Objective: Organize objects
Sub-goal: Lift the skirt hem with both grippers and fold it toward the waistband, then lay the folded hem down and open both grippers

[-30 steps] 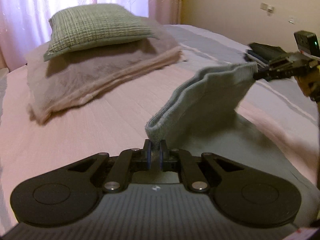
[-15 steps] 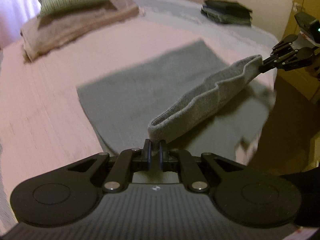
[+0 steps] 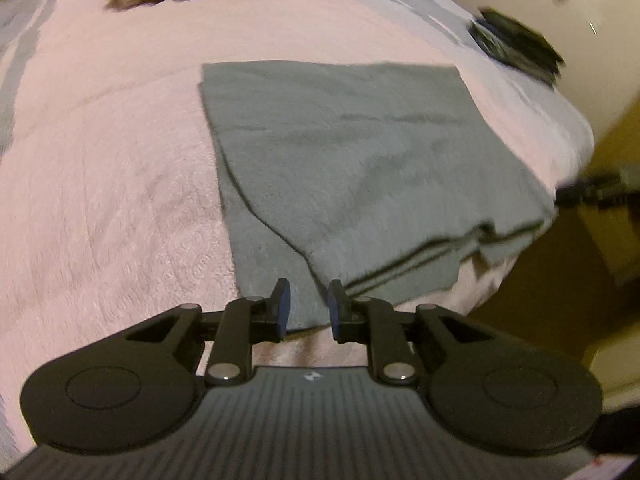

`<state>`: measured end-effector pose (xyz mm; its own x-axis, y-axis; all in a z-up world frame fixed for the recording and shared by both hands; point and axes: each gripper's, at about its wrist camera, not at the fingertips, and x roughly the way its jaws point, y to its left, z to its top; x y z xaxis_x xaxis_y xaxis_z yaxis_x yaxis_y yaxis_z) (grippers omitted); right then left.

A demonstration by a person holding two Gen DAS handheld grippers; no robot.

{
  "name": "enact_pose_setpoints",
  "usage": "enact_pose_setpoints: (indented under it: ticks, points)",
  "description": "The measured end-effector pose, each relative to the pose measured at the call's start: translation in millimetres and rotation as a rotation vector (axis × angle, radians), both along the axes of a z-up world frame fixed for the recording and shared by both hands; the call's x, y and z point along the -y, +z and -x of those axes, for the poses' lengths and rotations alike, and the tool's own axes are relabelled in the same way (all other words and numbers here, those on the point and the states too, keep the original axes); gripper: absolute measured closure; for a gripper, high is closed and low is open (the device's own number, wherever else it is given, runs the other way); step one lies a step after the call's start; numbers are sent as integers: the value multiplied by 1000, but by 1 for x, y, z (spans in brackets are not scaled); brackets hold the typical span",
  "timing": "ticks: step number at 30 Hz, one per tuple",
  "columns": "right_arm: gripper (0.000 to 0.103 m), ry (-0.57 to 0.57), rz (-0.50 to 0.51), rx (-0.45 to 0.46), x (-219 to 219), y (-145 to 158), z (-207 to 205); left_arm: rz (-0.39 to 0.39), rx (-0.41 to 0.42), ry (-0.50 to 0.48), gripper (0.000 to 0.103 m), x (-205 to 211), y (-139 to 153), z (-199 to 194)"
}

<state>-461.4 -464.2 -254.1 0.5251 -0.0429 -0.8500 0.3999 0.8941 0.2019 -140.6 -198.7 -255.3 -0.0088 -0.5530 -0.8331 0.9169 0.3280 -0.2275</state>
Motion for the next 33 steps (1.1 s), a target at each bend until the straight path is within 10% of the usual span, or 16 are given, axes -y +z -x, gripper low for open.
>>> enact_pose_setpoints:
  ticks: [10,18,21,25,33]
  points:
    - [53,-200,-179,20,24,-20,5,-14,-371,306,73,22,-35,-29]
    - [53,-297,-302,32,33,-42,11,-118,-367,333,77,39,-55,-21]
    - [76,-364,-369,59,40,-42,16,-128,-331,332,91,39,-52,-21]
    - [92,-388,-359,32,45,-33,22,-86,-298,301,96,30,-33,-20]
    - [93,-317,-289,9,34,-12,32,-67,-302,272,96,14,-31,-17]
